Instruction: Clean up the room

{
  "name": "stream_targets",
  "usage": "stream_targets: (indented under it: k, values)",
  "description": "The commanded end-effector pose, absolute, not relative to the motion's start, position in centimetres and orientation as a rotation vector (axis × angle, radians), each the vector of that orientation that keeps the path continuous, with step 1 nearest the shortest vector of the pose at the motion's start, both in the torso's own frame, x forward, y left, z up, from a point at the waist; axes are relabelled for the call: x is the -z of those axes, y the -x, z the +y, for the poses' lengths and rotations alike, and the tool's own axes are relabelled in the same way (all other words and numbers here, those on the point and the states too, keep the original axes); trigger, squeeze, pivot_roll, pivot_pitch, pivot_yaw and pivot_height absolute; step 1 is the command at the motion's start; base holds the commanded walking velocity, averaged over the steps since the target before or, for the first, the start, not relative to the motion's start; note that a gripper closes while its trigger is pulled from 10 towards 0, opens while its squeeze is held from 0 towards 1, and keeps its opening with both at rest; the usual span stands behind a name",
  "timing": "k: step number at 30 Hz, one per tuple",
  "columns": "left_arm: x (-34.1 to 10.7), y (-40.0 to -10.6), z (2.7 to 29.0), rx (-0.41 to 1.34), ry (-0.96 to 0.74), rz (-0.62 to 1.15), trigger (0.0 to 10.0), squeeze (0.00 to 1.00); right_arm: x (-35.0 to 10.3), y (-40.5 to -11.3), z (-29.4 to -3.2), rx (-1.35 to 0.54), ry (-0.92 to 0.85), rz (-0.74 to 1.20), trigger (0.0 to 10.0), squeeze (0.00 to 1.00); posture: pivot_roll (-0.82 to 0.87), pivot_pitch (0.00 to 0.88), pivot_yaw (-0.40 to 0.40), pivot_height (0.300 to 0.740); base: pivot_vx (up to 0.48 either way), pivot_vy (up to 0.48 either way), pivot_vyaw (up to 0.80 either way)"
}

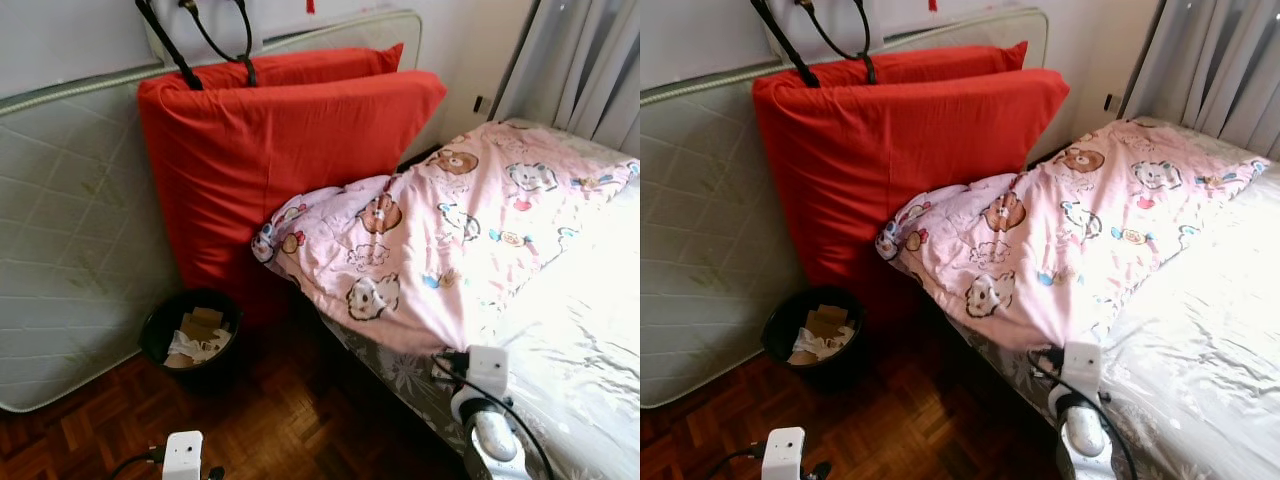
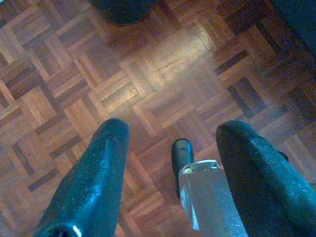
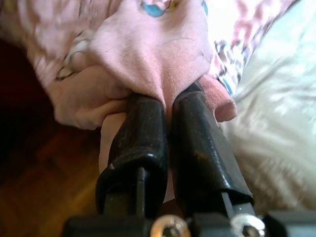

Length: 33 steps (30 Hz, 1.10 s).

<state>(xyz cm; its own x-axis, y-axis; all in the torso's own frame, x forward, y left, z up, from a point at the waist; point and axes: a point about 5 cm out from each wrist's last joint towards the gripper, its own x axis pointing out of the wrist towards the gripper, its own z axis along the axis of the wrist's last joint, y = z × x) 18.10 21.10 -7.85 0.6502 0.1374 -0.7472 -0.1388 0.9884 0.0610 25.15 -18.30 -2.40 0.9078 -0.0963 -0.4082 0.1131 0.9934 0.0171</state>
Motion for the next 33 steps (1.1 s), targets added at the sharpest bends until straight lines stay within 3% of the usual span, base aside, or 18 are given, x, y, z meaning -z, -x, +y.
stream_targets:
  k: [1,17,18,19,20,26,28,29,33]
  values:
    - [7.9,-18.0,21.2,-0.155,-0.014,0.86,10.0,0.0,3.1,-24.8,-18.2,0.09,-0.031,0.482,10.0,0.0,-0.03,0.0,-0.006,0.74,0.0,0.0,0.0]
    - [7.8,-18.2,21.0,-0.124,-0.052,0.855,10.0,0.0,6.2,-21.8,-17.0,-0.058,-0.025,0.734,10.0,0.0,-0.03,0.0,-0.001,0.74,0.0,0.0,0.0]
    - [7.8,-18.2,20.9,-0.121,-0.056,0.854,10.0,0.0,6.5,-21.4,-16.9,-0.078,-0.04,0.754,10.0,0.91,-0.03,0.0,-0.001,0.74,0.0,0.0,0.0]
    - [7.8,-18.2,20.9,-0.121,-0.056,0.854,10.0,0.0,6.5,-21.4,-16.9,-0.078,-0.04,0.754,10.0,0.91,-0.03,0.0,-0.001,0.74,0.0,0.0,0.0]
    - [7.8,-18.3,20.9,-0.121,-0.058,0.853,10.0,0.0,6.6,-21.1,-16.9,-0.086,-0.043,0.765,10.0,1.0,-0.03,0.0,-0.001,0.74,0.0,0.0,0.0]
    - [7.8,-18.2,20.8,-0.118,-0.064,0.854,10.0,0.0,7.7,-19.2,-18.1,-0.093,-0.029,0.84,10.0,1.0,-0.02,0.0,-0.003,0.74,0.0,0.0,0.0]
    - [7.8,-18.2,20.8,-0.117,-0.066,0.854,10.0,0.0,7.8,-18.9,-18.4,-0.087,-0.032,0.85,10.0,0.95,-0.02,0.0,-0.003,0.74,0.0,0.0,0.0]
    - [7.9,-18.2,20.8,-0.118,-0.067,0.855,10.0,0.0,8.0,-18.3,-19.1,-0.079,-0.03,0.869,10.0,0.0,-0.03,0.0,-0.004,0.74,0.0,0.0,0.0]
    - [7.9,-18.0,21.0,-0.126,-0.071,0.86,10.0,0.0,8.4,-17.0,-20.6,-0.065,-0.009,0.92,10.0,0.0,-0.03,0.0,-0.004,0.74,0.0,0.0,0.0]
